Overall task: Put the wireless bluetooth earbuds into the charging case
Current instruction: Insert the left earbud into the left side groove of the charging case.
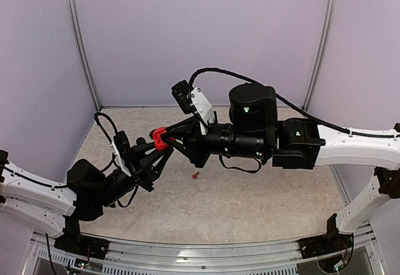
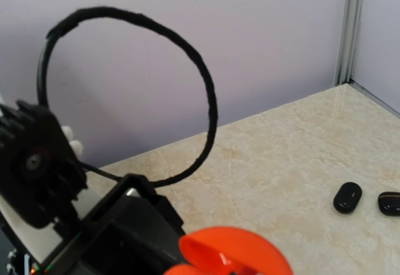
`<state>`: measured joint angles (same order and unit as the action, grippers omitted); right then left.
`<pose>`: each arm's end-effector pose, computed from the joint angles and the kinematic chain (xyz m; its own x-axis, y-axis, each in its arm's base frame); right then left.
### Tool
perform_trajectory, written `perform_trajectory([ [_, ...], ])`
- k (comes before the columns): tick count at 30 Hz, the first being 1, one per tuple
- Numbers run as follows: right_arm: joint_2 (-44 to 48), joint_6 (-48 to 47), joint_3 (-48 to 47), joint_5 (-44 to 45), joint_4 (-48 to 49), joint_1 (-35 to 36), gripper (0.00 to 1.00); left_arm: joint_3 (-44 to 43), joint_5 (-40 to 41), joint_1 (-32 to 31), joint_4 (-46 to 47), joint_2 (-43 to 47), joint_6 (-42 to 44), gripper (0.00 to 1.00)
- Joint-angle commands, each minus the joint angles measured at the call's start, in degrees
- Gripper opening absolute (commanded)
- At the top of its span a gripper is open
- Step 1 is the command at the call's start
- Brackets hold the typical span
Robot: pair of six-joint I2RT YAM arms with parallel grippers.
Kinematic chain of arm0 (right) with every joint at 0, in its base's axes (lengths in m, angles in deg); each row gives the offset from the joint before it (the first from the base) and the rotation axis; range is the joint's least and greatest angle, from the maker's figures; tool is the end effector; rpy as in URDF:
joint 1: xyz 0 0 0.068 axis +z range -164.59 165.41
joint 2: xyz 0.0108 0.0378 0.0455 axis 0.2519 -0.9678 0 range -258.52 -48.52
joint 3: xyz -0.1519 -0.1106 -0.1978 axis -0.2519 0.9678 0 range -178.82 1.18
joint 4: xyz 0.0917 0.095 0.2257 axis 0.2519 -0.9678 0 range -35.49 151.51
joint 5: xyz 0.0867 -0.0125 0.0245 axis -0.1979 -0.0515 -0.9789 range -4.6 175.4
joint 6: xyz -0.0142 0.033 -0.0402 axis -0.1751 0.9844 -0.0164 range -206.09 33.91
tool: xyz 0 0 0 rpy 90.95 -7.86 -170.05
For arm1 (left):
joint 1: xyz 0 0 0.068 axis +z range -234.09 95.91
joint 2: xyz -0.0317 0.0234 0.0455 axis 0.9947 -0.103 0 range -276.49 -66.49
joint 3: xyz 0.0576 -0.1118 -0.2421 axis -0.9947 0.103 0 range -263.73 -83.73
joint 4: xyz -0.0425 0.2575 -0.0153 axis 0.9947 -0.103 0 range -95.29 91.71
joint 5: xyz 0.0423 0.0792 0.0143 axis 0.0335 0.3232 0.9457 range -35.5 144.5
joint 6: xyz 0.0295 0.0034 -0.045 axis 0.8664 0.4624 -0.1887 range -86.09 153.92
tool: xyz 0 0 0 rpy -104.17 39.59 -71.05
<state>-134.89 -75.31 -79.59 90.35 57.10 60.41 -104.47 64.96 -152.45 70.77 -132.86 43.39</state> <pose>0.0964 0.3477 0.3938 -0.2201 -0.1010 -0.9702 -0.9153 0.3653 0.1696 0.0902 -0.2099 0.2656 0.2850 -0.2792 -0.9169 0.8169 0.5712 0.0800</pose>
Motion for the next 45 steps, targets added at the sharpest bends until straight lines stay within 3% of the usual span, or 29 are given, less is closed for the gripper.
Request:
perform_trajectory([
  [1, 0.14, 2.57, 1.14, 4.32, -1.14, 0.63, 0.01, 0.52, 1.03, -0.46, 2.78, 0.41, 0.56, 0.00],
  [6, 0.34, 4.54, 1.56, 6.27, -1.78, 0.42, 0.03, 0.39, 0.98, -0.48, 3.68, 0.04, 0.61, 0.00],
  [9, -0.07, 4.82, 1.51, 5.72, -2.04, 0.41, 0.11, 0.18, 0.84, -0.48, 4.01, -0.24, 0.63, 0.00],
  [17, -0.38, 6.72, 1.79, 6.36, -3.10, 0.27, 0.14, 0.25, 0.69, -0.38, 5.44, -0.34, 0.15, 0.00],
  [26, 0.10, 6.28, 2.29, 5.06, -2.23, 0.00, 0.32, 0.34, -1.37, 0.16, 6.18, -0.37, -1.19, 0.00],
  [36, 6.26, -4.49, 4.59, -3.91, 1.46, -0.03, 0.54, 0.87, -7.45, 2.45, 1.76, 1.67, -4.28, 0.00],
  [42, 9.96, -13.18, 4.12, -10.49, -2.27, -0.43, 0.55, 0.51, -16.26, 5.82, -3.27, 4.27, -6.99, 0.00],
  [45, 11.26, -16.13, 3.13, -11.75, -5.88, -1.39, 0.50, -0.40, -22.94, 7.30, -7.36, 5.93, -8.17, 0.00],
])
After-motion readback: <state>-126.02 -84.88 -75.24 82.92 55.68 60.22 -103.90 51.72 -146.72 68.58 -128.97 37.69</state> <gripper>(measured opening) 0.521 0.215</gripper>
